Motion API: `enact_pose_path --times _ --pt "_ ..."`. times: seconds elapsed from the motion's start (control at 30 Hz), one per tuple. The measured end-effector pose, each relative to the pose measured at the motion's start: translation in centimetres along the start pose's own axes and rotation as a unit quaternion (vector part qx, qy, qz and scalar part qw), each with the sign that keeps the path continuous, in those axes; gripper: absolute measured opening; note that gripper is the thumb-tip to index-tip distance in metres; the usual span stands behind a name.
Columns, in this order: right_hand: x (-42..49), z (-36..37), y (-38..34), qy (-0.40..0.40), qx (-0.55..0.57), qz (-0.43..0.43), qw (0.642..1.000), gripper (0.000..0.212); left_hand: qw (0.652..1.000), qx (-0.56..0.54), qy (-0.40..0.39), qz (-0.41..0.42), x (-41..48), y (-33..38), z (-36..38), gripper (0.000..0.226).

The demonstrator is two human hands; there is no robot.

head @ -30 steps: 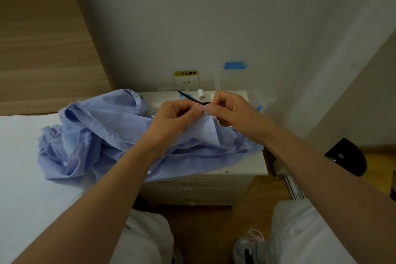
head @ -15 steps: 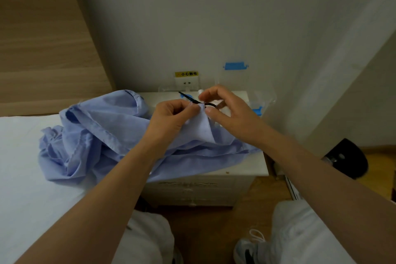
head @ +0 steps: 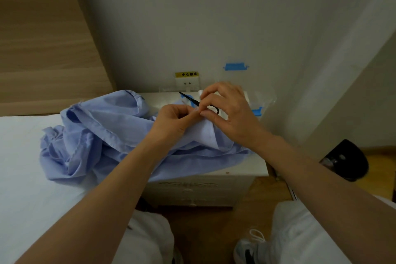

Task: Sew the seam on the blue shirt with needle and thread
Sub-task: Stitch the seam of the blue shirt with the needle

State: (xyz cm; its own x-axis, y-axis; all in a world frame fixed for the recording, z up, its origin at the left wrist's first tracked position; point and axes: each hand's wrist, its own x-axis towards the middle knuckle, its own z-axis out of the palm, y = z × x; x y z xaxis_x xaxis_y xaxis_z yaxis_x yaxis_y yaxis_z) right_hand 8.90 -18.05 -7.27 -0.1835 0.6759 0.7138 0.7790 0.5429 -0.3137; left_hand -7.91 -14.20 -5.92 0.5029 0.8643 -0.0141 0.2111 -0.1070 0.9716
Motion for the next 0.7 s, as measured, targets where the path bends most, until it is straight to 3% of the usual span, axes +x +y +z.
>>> enact_pose_path --times 0.1,0.2,0.27,0.3,0.33,0.4,0.47,0.53,0.57,0.7 --pt "0.6 -0.8 -1.4 0.008 0.198 0.097 0.975 0.012 0.998 0.054 0.029 0.017 0.3 -0.4 0.1 0.034" --pt "1.8 -2.6 -2.1 0.139 0.435 0.250 0.854 0.011 0.992 0.085 0.092 0.025 0.6 -0.6 -0.1 0.028" --pt "2.3 -4.0 -1.2 0.279 0.459 0.330 0.776 0.014 0.986 0.102 0.129 0.032 0.6 -0.6 -0.4 0.026" --pt "2.4 -4.7 -0.5 0.331 0.426 0.362 0.760 0.016 0.983 0.108 0.140 0.039 0.6 -0.6 -0.5 0.025" --pt "2.5 -5.1 0.1 0.360 0.381 0.384 0.760 0.017 0.981 0.113 0.147 0.047 0.6 -0.6 -0.6 0.026" --pt "2.4 -5.8 0.6 0.320 0.291 0.404 0.806 0.018 0.978 0.123 0.155 0.061 0.5 -0.6 -0.5 0.025" --pt "2.4 -5.4 0.5 0.151 0.213 0.398 0.879 0.016 0.976 0.125 0.162 0.070 0.5 -0.5 -0.4 0.024" --pt "2.1 -4.4 -0.2 -0.025 0.196 0.377 0.905 0.005 0.975 0.124 0.166 0.083 0.5 -0.4 -0.1 0.022" --pt "1.9 -3.8 -0.6 -0.076 0.193 0.362 0.909 0.005 0.974 0.128 0.166 0.092 0.5 -0.4 0.0 0.021" --pt "1.2 -2.0 -1.6 -0.092 0.156 0.297 0.937 0.012 0.971 0.141 0.161 0.110 0.4 -0.5 0.0 0.018"
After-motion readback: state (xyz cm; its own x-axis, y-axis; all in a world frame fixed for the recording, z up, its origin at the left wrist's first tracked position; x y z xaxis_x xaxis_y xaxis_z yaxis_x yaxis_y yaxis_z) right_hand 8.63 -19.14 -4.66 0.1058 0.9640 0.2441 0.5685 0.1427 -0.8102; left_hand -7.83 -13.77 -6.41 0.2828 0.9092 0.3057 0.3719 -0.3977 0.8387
